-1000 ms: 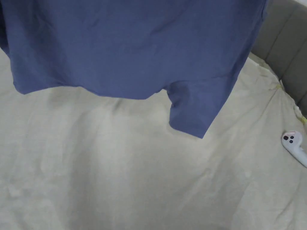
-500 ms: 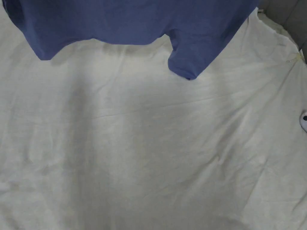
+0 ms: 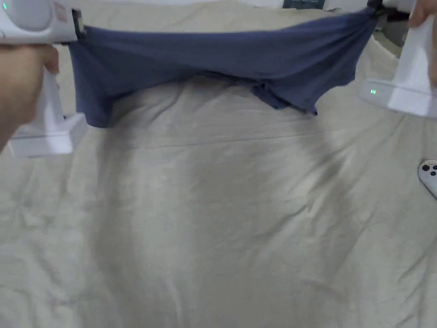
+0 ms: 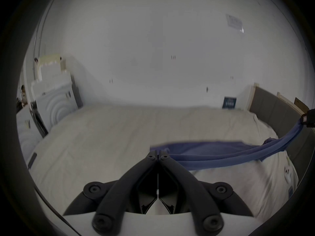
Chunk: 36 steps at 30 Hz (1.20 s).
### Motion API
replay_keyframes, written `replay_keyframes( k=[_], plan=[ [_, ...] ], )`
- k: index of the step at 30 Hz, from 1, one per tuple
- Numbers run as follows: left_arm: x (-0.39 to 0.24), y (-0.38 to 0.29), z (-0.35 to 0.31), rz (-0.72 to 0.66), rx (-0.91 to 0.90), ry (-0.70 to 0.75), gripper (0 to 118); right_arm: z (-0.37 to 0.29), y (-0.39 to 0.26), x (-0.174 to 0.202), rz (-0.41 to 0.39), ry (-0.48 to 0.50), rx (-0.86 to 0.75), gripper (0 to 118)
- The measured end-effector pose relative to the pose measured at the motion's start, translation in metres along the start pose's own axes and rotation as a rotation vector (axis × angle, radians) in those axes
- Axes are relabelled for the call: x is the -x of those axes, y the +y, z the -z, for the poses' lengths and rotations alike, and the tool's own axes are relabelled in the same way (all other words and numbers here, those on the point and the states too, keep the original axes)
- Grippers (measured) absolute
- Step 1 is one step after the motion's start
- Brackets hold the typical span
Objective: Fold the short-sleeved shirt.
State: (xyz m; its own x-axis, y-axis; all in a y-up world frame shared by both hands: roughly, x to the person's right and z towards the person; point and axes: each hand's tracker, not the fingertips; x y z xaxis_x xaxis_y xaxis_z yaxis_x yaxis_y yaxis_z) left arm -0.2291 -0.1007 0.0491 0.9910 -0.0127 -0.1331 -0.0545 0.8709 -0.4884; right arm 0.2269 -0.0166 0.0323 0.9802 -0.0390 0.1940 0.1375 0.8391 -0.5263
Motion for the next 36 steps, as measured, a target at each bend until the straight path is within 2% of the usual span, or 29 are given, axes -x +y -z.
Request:
replay_keyframes(
  k=[7,12,16,25,34,36],
  plan=[
    [0.019,-0.134,-0.046,0.073,0.183,-0.074,0,-0.008,-0.132,-0.035,-0.043,0.034,0.184,2],
    [0.025,-0.211,-0.095,0.130,0.260,-0.123,0,-0.050,-0.227,-0.058,-0.069,0.045,0.258,2],
    [0.032,-0.251,-0.138,0.129,0.287,-0.136,0,-0.086,-0.277,-0.083,-0.022,0.072,0.292,2],
    [0.052,-0.301,-0.222,0.048,0.346,-0.162,0,-0.161,-0.354,-0.120,-0.047,0.098,0.332,2],
    [0.069,-0.317,-0.241,-0.038,0.427,-0.177,0,-0.187,-0.391,-0.143,0.044,0.129,0.379,2],
    [0.070,-0.314,-0.242,-0.050,0.420,-0.179,21,-0.183,-0.388,-0.146,0.034,0.139,0.386,5]
  ],
)
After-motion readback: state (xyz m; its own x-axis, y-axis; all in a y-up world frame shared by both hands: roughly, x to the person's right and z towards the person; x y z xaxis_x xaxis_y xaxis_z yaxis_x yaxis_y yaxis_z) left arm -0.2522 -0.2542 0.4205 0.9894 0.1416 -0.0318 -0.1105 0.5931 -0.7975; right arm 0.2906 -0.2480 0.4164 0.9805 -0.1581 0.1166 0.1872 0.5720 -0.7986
